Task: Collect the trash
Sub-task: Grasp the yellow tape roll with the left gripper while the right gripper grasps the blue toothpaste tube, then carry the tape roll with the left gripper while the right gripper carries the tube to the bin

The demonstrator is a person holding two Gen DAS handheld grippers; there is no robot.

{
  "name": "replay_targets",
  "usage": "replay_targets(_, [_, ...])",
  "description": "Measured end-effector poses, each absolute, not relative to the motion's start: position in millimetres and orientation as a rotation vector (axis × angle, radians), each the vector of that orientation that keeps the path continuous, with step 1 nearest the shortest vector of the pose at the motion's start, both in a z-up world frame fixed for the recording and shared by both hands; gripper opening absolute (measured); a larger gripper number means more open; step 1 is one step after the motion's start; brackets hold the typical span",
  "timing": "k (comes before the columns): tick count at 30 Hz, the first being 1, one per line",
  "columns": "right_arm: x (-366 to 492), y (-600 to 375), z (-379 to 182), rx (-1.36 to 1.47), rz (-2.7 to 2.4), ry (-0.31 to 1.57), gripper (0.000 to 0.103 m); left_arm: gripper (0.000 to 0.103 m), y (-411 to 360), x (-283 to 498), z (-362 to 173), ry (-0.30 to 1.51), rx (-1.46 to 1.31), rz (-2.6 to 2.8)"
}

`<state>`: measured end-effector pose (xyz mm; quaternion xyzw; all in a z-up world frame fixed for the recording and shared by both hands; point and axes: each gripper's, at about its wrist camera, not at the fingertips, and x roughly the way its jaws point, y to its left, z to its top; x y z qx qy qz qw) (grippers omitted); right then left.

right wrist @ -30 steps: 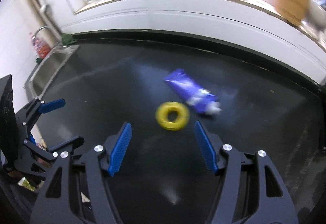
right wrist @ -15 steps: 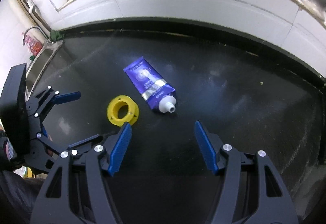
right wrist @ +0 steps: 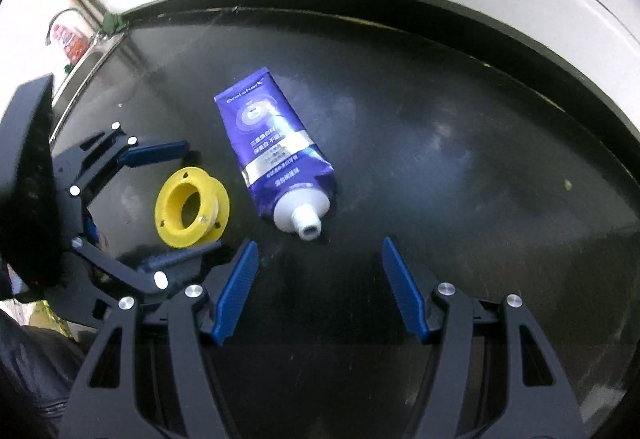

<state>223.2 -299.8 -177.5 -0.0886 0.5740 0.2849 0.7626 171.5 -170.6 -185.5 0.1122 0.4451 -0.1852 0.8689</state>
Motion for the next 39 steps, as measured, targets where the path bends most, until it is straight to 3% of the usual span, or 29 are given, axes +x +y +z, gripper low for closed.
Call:
replay_targets(1, [224.7,-297.1,-178.8,-0.203,0.633,1.246,0.063,0.055,-169.8,172.9,-183.9,0.925,0.240,-0.389])
replay_targets(14, [243.3,-229.0,-187.3,-0.467,0.781,1.083,0.063,0.054,-105.8,177.1,-176.3,1.004,0.071,-0.220])
replay_targets(16, [245.4,-228.1,-186.0,-0.465,0.783,1.084,0.055,0.055,-96.6,177.5,-172.5,1.005,0.050,-0.195])
replay_targets(19, [243.9,-227.6,-184.9,-0.475,0.773,1.093,0.052,0.054,-90.4,176.0,-165.6,0.994,0.051,-0.175])
replay_targets(39, [181.2,-208.9,-106.9,-0.302,0.626,1.052,0.052,0.054,-55.2,108.2,-109.7,0.911,0.059,-0.101])
